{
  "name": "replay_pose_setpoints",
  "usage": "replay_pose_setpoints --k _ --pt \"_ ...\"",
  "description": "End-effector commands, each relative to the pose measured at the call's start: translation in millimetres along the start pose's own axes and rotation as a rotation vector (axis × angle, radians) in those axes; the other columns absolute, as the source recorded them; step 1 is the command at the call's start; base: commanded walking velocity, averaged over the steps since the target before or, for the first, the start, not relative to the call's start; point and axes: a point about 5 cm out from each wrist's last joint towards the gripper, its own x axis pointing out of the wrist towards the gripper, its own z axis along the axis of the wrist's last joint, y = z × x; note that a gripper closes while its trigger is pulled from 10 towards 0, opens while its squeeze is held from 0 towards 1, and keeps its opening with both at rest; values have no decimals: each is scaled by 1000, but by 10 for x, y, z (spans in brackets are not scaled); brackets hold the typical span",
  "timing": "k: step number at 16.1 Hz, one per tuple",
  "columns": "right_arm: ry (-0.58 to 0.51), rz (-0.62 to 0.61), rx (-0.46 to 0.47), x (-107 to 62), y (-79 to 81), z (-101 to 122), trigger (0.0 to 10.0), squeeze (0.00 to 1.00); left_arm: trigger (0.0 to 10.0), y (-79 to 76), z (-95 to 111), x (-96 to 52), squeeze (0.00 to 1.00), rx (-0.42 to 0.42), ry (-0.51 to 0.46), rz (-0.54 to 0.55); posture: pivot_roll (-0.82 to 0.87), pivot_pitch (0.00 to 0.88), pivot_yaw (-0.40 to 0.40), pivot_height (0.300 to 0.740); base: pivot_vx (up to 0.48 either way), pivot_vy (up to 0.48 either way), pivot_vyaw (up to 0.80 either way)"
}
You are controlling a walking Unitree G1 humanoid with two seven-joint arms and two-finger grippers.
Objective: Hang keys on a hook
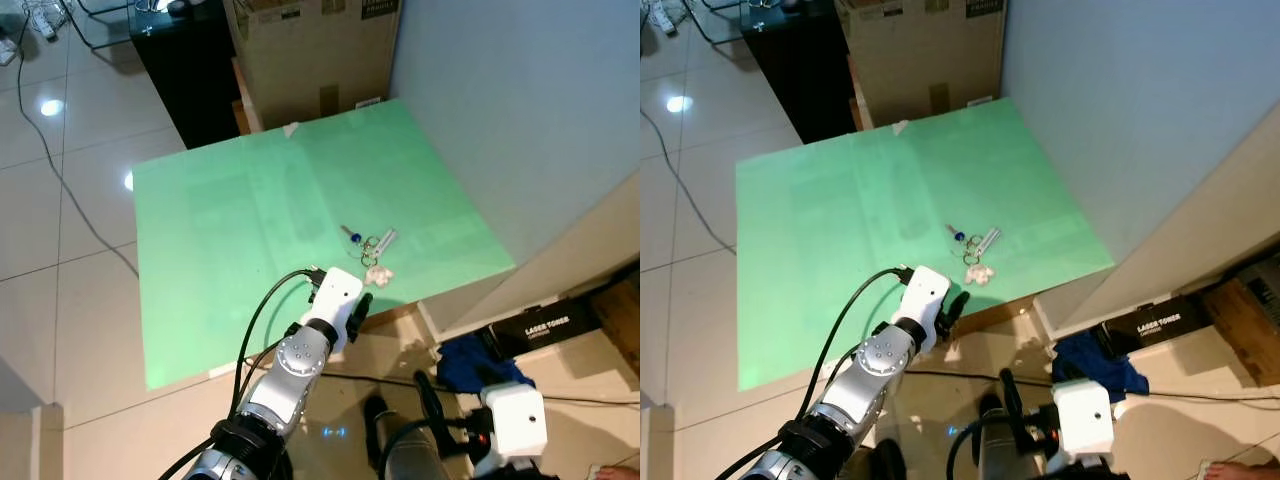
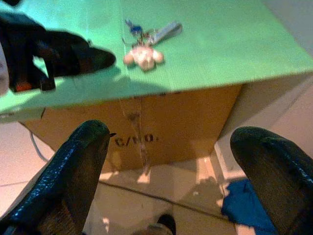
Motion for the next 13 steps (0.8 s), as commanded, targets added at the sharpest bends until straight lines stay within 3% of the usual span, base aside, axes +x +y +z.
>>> replay_pose_setpoints --k 1,8,10,13 --pt "8 -4 -5 -38 5 -8 10000 0 10000 -302 -15 -26 0 -102 -6 -29 -313 274 74 740 0 0 0" --pt "14 19 -12 -104 62 -52 10000 0 10000 -158 -118 40 0 -76 51 42 -315 288 75 740 0 0 0" --pt "9 43 -25 -113 76 -61 10000 0 10000 -17 -67 101 0 -74 43 111 -315 292 79 740 0 0 0" --pt "7 38 -27 -109 65 -60 10000 0 10000 32 -14 121 0 -92 22 142 -314 293 81 740 0 0 0"
